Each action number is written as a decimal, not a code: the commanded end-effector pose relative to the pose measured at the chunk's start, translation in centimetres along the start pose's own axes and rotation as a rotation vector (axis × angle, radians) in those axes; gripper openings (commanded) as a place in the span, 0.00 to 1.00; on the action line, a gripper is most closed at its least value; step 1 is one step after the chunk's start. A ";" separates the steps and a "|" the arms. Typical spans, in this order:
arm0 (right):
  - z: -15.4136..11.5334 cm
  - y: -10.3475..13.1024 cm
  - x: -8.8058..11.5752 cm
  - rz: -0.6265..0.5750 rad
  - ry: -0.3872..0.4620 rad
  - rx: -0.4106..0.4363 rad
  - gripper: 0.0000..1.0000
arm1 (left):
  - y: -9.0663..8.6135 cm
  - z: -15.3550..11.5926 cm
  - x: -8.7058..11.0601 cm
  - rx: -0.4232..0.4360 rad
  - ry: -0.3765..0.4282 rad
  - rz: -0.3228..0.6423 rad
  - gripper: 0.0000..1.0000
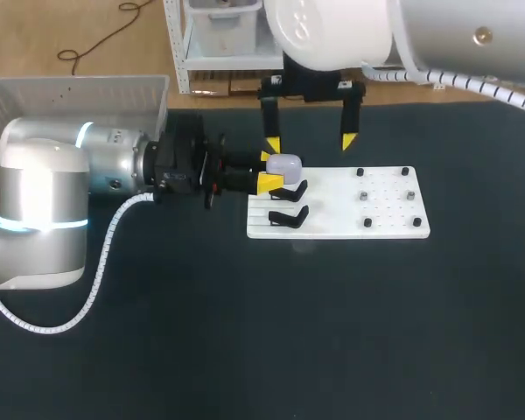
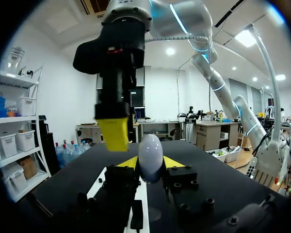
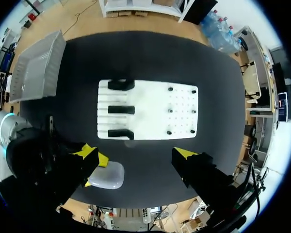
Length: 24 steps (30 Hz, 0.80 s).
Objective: Pick up each earbud case from the left stands, insert the matching earbuds, close the lid, and place the case in the box.
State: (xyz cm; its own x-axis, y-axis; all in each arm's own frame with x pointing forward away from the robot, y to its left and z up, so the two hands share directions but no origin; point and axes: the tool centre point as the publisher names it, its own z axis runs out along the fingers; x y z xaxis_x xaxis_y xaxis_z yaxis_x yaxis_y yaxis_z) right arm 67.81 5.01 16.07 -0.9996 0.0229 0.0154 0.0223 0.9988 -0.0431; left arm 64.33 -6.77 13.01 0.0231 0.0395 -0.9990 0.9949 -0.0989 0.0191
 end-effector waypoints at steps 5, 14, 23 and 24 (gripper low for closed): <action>-5.4 -2.0 2.0 -0.004 -0.271 -0.024 1.00 | -0.1 0.0 0.1 -0.004 -0.002 0.003 0.00; -12.1 -3.8 5.7 -0.184 -0.414 -0.138 1.00 | -0.2 -2.1 -2.1 -0.112 0.033 -0.103 0.00; -13.6 -3.8 7.6 -0.261 -0.488 -0.300 1.00 | 0.1 -6.3 -5.7 -0.319 0.058 -0.134 0.00; -13.6 -3.8 7.6 -0.261 -0.488 -0.300 1.00 | 0.6 -6.9 -5.8 -0.343 0.058 -0.123 0.00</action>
State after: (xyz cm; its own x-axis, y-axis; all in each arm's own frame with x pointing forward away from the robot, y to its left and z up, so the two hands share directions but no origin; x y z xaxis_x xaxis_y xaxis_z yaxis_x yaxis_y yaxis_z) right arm 62.00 3.07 30.42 -0.9418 -0.2359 -0.2395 -0.2724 0.9530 0.1327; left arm 66.79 -1.76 17.97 -0.1149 0.0868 -0.9896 0.9900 0.0919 -0.1069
